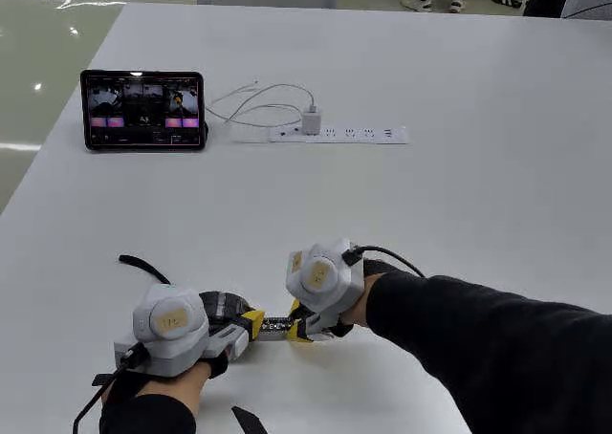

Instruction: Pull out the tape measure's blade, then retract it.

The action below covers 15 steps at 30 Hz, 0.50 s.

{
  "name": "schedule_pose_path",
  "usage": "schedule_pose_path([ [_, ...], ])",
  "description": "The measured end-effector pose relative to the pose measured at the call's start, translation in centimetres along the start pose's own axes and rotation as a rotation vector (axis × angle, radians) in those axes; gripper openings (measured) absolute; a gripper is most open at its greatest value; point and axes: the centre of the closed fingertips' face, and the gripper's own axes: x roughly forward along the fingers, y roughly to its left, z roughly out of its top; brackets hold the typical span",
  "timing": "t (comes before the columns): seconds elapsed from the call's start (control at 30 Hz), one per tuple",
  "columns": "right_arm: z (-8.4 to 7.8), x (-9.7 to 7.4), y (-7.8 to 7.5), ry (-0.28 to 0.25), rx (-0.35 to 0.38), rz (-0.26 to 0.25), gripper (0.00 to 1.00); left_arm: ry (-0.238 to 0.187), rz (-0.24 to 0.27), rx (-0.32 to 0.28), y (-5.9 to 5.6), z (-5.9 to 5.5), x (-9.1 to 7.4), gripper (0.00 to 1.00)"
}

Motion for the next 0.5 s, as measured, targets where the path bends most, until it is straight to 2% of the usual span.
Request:
schedule_pose_path([
  [0.5, 0.61, 0.37, 0.04, -0.012, -0.003, -0.003, 0.09, 0.001, 0.0, -0.002, -0.01, 0.01, -0.01, 0.6],
])
